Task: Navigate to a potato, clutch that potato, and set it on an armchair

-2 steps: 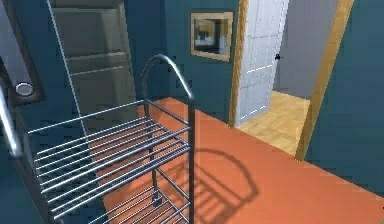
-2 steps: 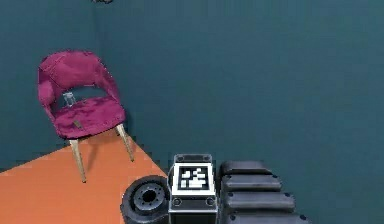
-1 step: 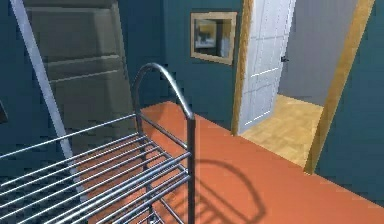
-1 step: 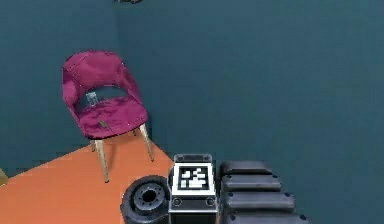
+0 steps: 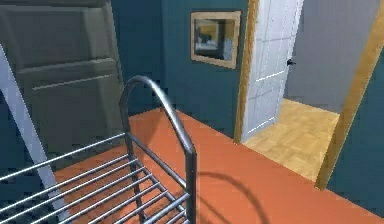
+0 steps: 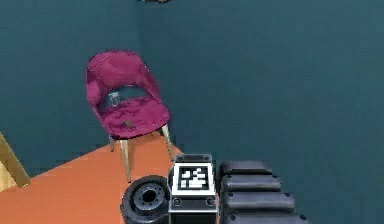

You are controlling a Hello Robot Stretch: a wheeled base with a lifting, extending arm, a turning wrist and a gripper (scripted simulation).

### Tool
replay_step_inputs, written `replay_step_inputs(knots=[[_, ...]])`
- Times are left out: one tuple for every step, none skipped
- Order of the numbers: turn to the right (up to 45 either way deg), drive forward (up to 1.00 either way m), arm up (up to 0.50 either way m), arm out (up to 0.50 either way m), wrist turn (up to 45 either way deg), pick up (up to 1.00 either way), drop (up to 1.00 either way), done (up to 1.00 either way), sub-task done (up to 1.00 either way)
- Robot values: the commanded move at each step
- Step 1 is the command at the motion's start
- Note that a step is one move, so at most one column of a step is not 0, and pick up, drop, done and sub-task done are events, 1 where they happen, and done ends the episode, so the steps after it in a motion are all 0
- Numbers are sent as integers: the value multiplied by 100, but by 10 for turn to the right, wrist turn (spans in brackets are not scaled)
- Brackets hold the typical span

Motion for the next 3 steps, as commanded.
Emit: replay_step_inputs(knots=[[450, 0, 0, 0, 0, 0, 0, 0, 0], [450, 0, 0, 0, 0, 0, 0, 0, 0], [450, 0, 0, 0, 0, 0, 0, 0, 0]])
